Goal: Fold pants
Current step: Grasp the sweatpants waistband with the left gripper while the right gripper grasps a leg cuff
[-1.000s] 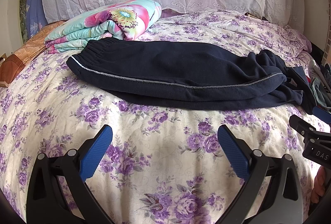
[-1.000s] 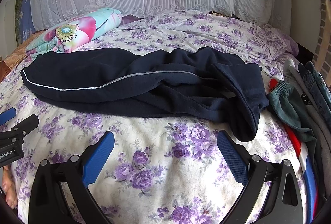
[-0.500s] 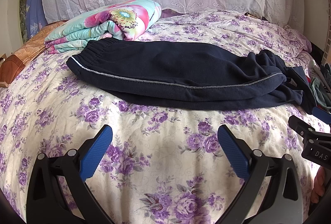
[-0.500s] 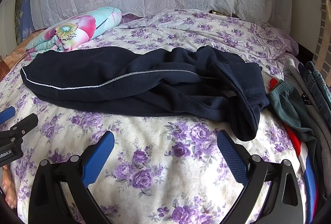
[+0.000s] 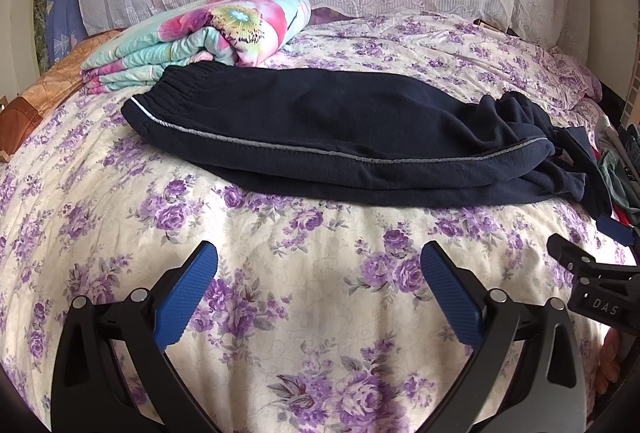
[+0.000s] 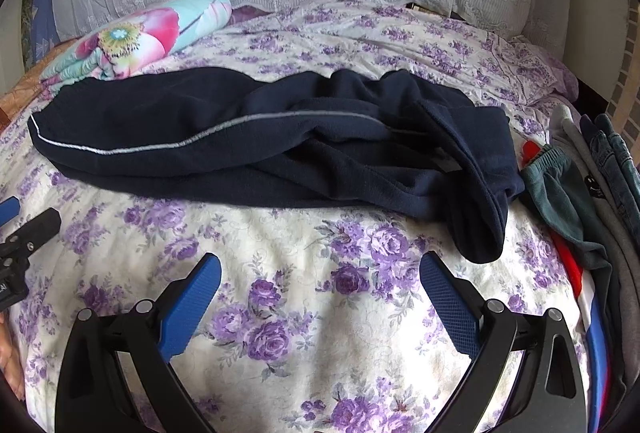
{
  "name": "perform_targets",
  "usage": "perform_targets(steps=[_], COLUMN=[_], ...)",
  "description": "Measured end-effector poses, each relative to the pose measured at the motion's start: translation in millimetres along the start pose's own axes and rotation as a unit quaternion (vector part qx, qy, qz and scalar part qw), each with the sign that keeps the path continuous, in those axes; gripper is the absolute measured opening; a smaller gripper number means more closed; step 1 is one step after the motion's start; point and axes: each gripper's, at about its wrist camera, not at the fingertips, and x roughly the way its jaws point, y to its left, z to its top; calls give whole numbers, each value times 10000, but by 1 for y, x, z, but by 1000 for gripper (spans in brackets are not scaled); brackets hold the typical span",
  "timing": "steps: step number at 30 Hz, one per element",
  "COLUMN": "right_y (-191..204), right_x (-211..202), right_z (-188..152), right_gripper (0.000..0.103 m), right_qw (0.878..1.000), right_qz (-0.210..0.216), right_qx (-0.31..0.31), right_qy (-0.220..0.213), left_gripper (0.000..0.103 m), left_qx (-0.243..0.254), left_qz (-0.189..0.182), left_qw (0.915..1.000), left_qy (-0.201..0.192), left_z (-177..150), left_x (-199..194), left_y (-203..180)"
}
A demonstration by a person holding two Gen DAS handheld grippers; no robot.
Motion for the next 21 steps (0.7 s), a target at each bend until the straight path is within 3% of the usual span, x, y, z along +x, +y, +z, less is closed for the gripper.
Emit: perform_targets(steps=[5, 8, 12, 14, 17, 19, 21], right_y=[-5, -22, -40, -64, -92, -101, -109], right_x=[10, 16, 5, -6, -15, -9, -1], right_z=[-3, -6, -13, -16, -8, 9, 23], right_gripper=[100, 100, 100, 100, 100, 100, 100], right_qw=[9992, 9935, 9846, 9704, 9331, 9288, 9401], right_qz=[237, 855, 1577, 2079, 2902, 2963, 2489], right_qx=[125, 537, 617, 1218, 2116, 2224, 2331], right_qy=[310, 526, 424, 155, -170, -31, 13], left_gripper=[99, 99, 99, 99, 99, 99, 99], left_qx=[-556, -700, -547, -472, -659, -1012, -1412], left_qz=[-398, -475, -256, -44, 79, -63, -190], left_qw=[9949, 9939, 9959, 9974, 9972, 9943, 9884], left_qy=[738, 713, 679, 547, 333, 339, 527], left_z=[-2, -1, 15, 29, 54, 71, 81], left_x=[27, 27, 27, 23, 20, 28, 46], left_y=[19, 25, 36, 46, 69, 85, 101])
